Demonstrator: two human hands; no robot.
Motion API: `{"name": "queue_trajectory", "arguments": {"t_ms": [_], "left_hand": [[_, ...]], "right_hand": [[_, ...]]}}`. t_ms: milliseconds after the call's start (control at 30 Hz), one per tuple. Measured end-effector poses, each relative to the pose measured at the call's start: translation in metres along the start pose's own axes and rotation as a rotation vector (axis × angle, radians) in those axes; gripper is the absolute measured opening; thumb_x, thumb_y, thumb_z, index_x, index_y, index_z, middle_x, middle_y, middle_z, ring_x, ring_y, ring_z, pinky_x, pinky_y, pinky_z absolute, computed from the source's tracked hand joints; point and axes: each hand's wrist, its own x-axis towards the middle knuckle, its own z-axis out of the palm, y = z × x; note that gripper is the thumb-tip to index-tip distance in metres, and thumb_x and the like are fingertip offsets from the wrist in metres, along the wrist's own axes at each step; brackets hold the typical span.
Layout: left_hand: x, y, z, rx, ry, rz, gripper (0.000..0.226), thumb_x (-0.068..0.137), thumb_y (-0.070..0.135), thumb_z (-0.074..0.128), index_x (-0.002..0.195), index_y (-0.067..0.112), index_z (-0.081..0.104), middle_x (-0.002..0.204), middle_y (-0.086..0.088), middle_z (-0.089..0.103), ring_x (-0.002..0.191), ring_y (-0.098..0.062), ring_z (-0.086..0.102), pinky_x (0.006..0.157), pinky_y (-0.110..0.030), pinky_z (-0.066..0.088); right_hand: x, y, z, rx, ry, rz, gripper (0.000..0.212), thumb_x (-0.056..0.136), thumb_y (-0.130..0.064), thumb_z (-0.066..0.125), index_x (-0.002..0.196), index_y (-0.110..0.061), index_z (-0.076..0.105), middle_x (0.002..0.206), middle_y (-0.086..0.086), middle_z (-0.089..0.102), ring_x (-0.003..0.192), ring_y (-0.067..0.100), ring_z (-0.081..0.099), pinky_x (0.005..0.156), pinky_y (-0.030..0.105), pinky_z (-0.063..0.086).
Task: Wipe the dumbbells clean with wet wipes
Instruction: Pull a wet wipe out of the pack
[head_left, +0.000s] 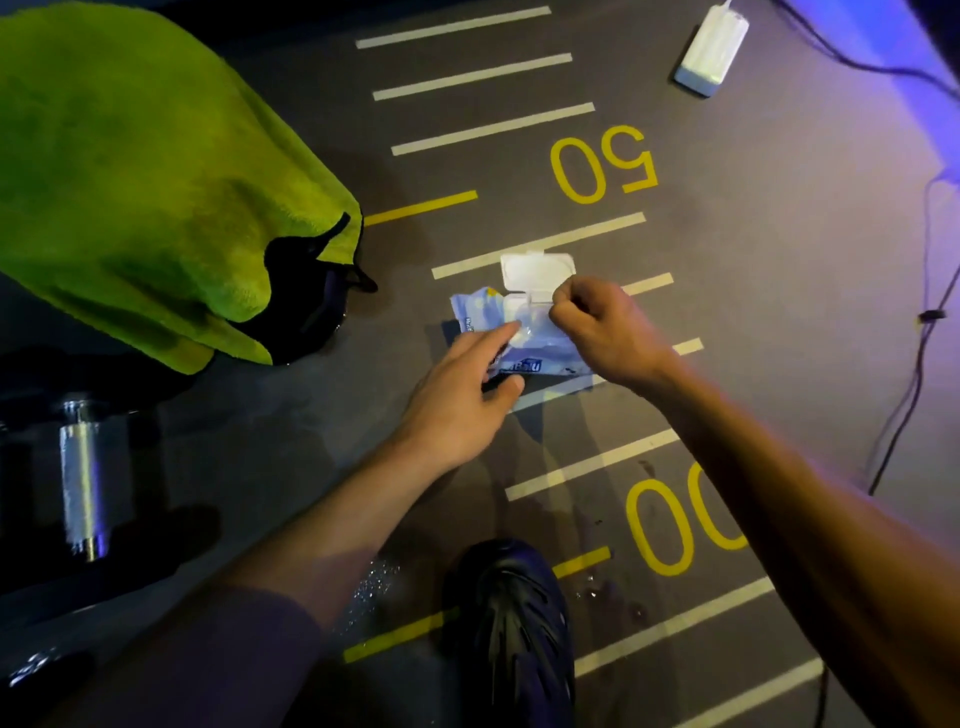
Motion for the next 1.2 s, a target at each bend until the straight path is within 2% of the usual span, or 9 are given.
{"name": "queue_trajectory", "arguments": {"t_ms": [133, 233, 333, 467, 633, 767, 867, 1067, 1200], "left_hand": [[0.016, 0.001, 0.005, 0.041, -0.034, -0.048, 0.062, 0.106, 0.027, 0.058, 0.163, 0.027, 0.032, 0.163, 0.001, 0.037, 0.145, -0.02, 0.044, 0.12, -0.038, 0.041], [0.028, 0.007, 0.008, 0.079, -0.034, -0.078, 0.061, 0.108, 0.029, 0.055, 0.164, 0.025, 0.031, 0.162, 0.001, 0.038, 0.145, -0.023, 0.042, 0.116, -0.037, 0.039], [0.039, 0.011, 0.011, 0.087, -0.051, -0.083, 0.062, 0.108, 0.033, 0.055, 0.164, 0.024, 0.031, 0.163, 0.001, 0.035, 0.146, -0.025, 0.041, 0.117, -0.039, 0.039], [0.043, 0.008, 0.01, 0.023, 0.019, -0.095, 0.056, 0.105, 0.032, 0.061, 0.157, 0.025, 0.044, 0.158, 0.0, 0.044, 0.14, -0.025, 0.048, 0.113, -0.037, 0.043], [0.047, 0.002, 0.012, -0.097, 0.114, -0.097, 0.042, 0.102, 0.029, 0.066, 0.143, 0.031, 0.06, 0.139, 0.0, 0.056, 0.126, -0.02, 0.059, 0.095, -0.027, 0.048], [0.047, 0.003, 0.013, -0.117, 0.107, -0.079, 0.041, 0.102, 0.027, 0.067, 0.142, 0.032, 0.06, 0.137, 0.003, 0.054, 0.12, -0.014, 0.059, 0.088, -0.018, 0.047], [0.043, 0.003, 0.014, -0.093, 0.111, -0.085, 0.04, 0.103, 0.027, 0.065, 0.143, 0.031, 0.06, 0.138, 0.004, 0.053, 0.115, -0.011, 0.057, 0.081, -0.012, 0.044], [0.04, 0.0, 0.018, -0.033, 0.117, -0.071, 0.041, 0.1, 0.025, 0.07, 0.141, 0.025, 0.063, 0.145, 0.001, 0.055, 0.128, -0.02, 0.056, 0.098, -0.025, 0.046], [0.039, -0.003, 0.022, -0.033, 0.112, -0.076, 0.047, 0.098, 0.023, 0.073, 0.144, 0.023, 0.062, 0.146, 0.002, 0.053, 0.123, -0.02, 0.061, 0.101, -0.03, 0.054]], "right_hand": [[-0.005, 0.003, -0.001, 0.095, -0.048, 0.053, 0.029, 0.105, -0.025, 0.046, 0.085, -0.008, 0.059, 0.074, 0.0, 0.049, 0.067, 0.011, 0.046, 0.065, 0.026, 0.04], [0.0, 0.0, -0.011, 0.285, 0.019, 0.074, 0.027, 0.093, -0.035, 0.045, 0.073, -0.02, 0.053, 0.071, 0.0, 0.046, 0.068, 0.014, 0.042, 0.069, 0.035, 0.037], [0.006, -0.001, -0.017, 0.374, 0.082, 0.137, 0.024, 0.086, -0.036, 0.046, 0.07, -0.019, 0.053, 0.069, 0.0, 0.045, 0.071, 0.018, 0.04, 0.072, 0.039, 0.033], [0.007, 0.013, -0.014, 0.286, 0.095, 0.169, 0.029, 0.091, -0.031, 0.048, 0.081, -0.007, 0.063, 0.076, 0.003, 0.052, 0.072, 0.014, 0.044, 0.069, 0.033, 0.037], [0.008, 0.023, -0.012, 0.202, 0.34, 0.07, 0.004, 0.096, -0.015, 0.057, 0.093, -0.013, 0.059, 0.084, -0.002, 0.059, 0.075, 0.01, 0.054, 0.069, 0.034, 0.049], [0.001, 0.018, -0.01, -0.212, 0.412, -0.2, 0.025, 0.095, -0.043, 0.064, 0.101, -0.02, 0.063, 0.102, 0.001, 0.061, 0.087, 0.016, 0.056, 0.069, 0.032, 0.047], [0.007, 0.02, -0.001, -0.488, 0.365, -0.156, 0.042, 0.091, -0.061, 0.063, 0.103, -0.021, 0.068, 0.106, 0.002, 0.063, 0.093, 0.023, 0.058, 0.075, 0.039, 0.05], [0.015, 0.033, 0.018, -0.383, 0.339, 0.038, 0.018, 0.096, -0.037, 0.068, 0.096, -0.02, 0.071, 0.095, 0.001, 0.071, 0.083, 0.022, 0.065, 0.075, 0.046, 0.061], [0.013, 0.041, 0.023, -0.251, 0.284, 0.126, 0.014, 0.096, -0.031, 0.066, 0.09, -0.019, 0.069, 0.087, 0.001, 0.07, 0.075, 0.022, 0.067, 0.072, 0.046, 0.062]]}}
